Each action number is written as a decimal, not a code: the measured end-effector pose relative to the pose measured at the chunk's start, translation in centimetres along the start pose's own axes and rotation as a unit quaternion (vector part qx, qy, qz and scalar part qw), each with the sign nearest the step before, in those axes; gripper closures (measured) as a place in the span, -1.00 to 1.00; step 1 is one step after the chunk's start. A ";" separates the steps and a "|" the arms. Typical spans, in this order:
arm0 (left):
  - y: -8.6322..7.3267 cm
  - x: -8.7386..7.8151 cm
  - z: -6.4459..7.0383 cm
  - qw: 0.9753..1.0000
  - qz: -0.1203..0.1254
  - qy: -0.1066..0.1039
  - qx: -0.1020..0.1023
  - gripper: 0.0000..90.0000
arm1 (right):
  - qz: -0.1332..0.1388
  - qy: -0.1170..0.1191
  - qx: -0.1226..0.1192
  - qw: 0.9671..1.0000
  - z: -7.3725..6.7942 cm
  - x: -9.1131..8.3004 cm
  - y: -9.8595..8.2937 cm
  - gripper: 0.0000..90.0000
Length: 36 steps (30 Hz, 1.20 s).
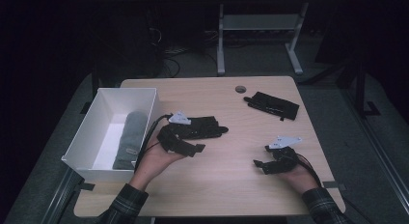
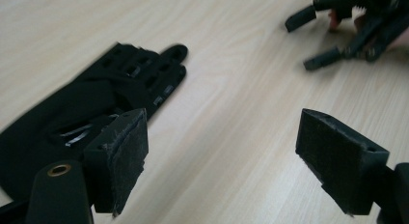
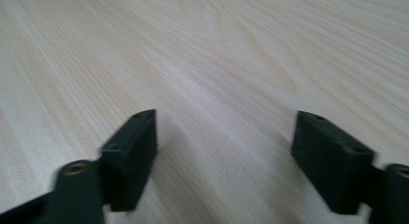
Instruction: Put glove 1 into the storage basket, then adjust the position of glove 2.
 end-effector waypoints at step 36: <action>-9.4 4.4 -0.6 0.998 -0.043 0.036 0.029 -0.72 | 0.025 -0.055 0.049 0.997 7.8 2.4 6.1 1.00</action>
Point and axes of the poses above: each handheld gripper's, and its own axes: x roughly forward along the jaws, y roughly out of its top, z roughly to its right, the point moved 5 cm from there along x, roughly forward along the jaws, and after that the axes turned 9 degrees about -y, right-handed, at the moved point
